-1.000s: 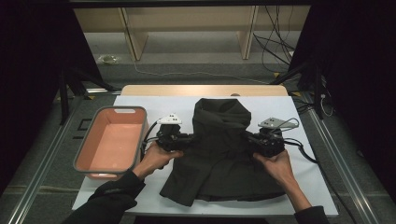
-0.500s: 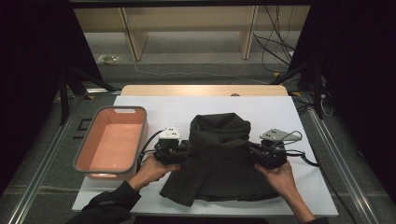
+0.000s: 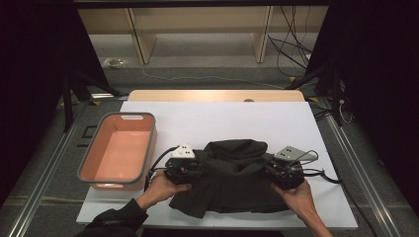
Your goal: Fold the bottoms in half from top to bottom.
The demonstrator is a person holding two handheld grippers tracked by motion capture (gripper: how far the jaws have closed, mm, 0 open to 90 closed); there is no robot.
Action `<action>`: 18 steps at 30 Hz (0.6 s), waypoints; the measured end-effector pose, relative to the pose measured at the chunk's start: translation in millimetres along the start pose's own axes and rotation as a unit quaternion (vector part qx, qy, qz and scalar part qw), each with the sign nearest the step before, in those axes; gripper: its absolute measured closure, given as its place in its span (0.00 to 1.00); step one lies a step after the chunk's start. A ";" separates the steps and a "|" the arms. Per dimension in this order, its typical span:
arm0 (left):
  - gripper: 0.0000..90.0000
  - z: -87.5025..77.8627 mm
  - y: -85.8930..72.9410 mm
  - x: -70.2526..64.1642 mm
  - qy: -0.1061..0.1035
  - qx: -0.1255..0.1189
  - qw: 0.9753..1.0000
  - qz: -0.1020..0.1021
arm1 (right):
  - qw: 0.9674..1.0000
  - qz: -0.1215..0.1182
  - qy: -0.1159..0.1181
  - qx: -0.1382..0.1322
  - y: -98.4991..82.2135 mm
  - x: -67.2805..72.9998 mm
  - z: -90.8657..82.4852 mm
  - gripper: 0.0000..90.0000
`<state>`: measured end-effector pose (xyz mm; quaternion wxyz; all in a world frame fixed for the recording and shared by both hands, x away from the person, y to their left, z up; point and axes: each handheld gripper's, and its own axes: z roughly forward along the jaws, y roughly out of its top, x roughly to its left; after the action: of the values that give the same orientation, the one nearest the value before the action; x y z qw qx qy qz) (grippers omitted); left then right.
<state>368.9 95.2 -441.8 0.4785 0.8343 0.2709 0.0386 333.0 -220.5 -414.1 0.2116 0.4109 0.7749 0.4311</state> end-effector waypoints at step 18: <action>0.45 -30.0 7.2 4.7 -0.009 0.016 0.999 -0.036 | 1.000 -0.019 -0.002 -0.001 -8.1 5.7 -7.5 0.98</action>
<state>366.1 117.9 -420.6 0.4689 0.8318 0.2968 0.0100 320.9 -221.8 -416.7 0.2219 0.3971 0.7814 0.4272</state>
